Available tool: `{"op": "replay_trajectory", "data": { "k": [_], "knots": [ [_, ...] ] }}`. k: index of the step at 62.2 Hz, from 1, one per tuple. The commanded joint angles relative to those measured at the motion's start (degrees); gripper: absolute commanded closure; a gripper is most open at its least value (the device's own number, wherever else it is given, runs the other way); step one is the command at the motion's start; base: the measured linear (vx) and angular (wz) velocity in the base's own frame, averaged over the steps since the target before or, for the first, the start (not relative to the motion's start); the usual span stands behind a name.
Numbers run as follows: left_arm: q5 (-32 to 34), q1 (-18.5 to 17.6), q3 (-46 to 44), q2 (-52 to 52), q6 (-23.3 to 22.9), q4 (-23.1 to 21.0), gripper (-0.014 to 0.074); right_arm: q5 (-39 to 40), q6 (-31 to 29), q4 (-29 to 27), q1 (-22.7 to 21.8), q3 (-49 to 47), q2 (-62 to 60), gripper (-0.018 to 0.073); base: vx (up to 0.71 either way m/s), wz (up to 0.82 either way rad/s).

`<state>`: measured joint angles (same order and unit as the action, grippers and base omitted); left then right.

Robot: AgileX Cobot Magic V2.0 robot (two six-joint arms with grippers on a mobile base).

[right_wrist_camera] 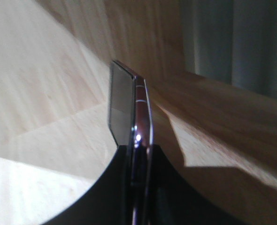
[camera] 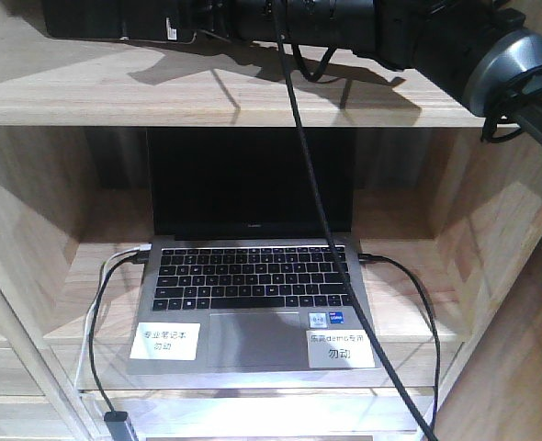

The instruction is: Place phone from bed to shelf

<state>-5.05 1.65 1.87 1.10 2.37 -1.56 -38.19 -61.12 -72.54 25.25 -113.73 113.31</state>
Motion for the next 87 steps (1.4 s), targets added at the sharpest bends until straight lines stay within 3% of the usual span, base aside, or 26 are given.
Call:
{"op": "replay_trajectory", "data": {
  "k": [1,12,29,40,55,68,77,87],
  "knots": [
    [4.1,-0.2,-1.4,0.3,-0.5,-0.6,0.0595,1.5,-0.8,-2.2,-0.2,-1.8,-2.8,0.0496,0.00,0.00],
    [4.1,-0.2,-1.4,0.3,-0.5,-0.6,0.0595,1.8,-0.8,-2.1,-0.2,-1.7,-2.8,0.0349,0.00,0.00],
    [4.1,-0.2,-1.4,0.3,-0.5,-0.6,0.0595,3.7,-0.8,-1.2,-0.2,-1.7,-2.9,-0.0055,0.00,0.00],
    [4.1,-0.2,-1.4,0.3,-0.5,-0.6,0.0595,3.6,-0.8,0.8,-0.2,-1.7,-3.4,-0.0163,0.00,0.00],
    [4.1,-0.2,-1.4,0.3,-0.5,-0.6,0.0595,2.4,-0.4,2.3,-0.2,-1.7,-4.9,-0.0125,0.00,0.00],
    [4.1,-0.2,-1.4,0.3,-0.5,-0.6,0.0595,-0.7,3.6,4.9,-0.2,-1.7,-7.2,-0.0008,0.00,0.00],
    [4.1,-0.2,-1.4,0.3,-0.5,-0.6,0.0595,-4.7,8.0,10.2,-0.2,-1.7,-8.9,0.0167,0.00,0.00],
    [4.1,-0.2,-1.4,0.3,-0.5,-0.6,0.0595,-8.4,13.4,16.6,-0.3,-1.7,-10.5,0.0485,0.00,0.00]
  ]
}}
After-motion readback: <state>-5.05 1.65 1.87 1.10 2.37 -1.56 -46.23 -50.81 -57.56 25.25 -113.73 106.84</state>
